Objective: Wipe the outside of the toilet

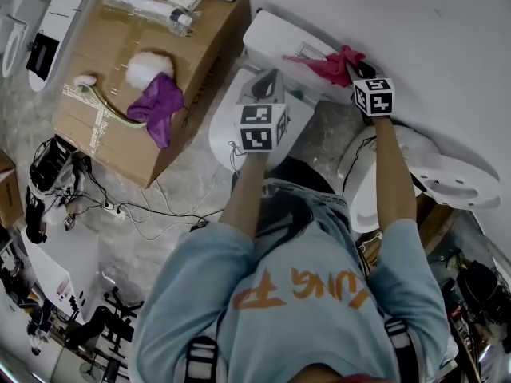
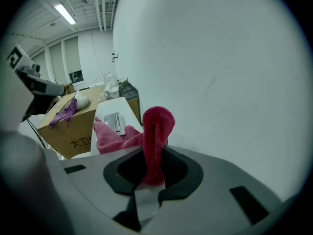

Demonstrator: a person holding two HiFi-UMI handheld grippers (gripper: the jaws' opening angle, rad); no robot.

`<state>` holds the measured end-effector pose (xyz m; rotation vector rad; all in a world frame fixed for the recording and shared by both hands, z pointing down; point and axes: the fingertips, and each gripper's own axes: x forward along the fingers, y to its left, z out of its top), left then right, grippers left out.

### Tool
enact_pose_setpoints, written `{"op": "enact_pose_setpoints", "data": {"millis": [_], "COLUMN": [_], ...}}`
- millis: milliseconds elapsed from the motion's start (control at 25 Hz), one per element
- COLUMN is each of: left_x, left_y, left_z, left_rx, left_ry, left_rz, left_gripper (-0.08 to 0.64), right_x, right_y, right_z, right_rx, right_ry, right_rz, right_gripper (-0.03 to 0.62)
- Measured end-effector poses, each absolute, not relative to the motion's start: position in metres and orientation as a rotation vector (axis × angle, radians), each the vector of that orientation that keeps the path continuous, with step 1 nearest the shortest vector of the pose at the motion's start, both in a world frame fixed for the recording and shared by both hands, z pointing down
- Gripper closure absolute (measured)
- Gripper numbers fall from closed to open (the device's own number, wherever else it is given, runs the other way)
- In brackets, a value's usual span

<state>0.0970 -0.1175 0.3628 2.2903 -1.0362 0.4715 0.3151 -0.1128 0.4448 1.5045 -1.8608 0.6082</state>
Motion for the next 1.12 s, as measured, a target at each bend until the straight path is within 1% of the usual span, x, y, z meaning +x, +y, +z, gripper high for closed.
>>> {"op": "enact_pose_setpoints", "data": {"millis": [240, 520, 760, 880, 1120], "left_x": [0.092, 0.078, 0.049, 0.038, 0.024], "left_y": [-0.119, -0.123, -0.130, -0.137, -0.140], "left_z": [0.363, 0.366, 0.376, 0.378, 0.387], "left_rx": [2.316, 2.280, 2.222, 2.198, 2.161], "left_ry": [-1.038, -1.058, -1.106, -1.132, -1.159], "left_rz": [0.496, 0.473, 0.438, 0.415, 0.388], "left_gripper": [0.534, 0.534, 0.534, 0.534, 0.534], "right_x": [0.331, 0.360, 0.367, 0.350, 0.270], "right_y": [-0.088, -0.050, -0.021, -0.029, -0.097], "right_z": [0.446, 0.447, 0.445, 0.422, 0.364], "right_rx": [1.603, 1.919, 2.007, 2.030, 1.972], "right_ry": [-1.808, -1.683, -1.499, -1.536, -1.859], "right_rz": [0.664, 0.906, 0.925, 0.849, 0.674], "right_gripper": [0.506, 0.505, 0.505, 0.505, 0.504]}}
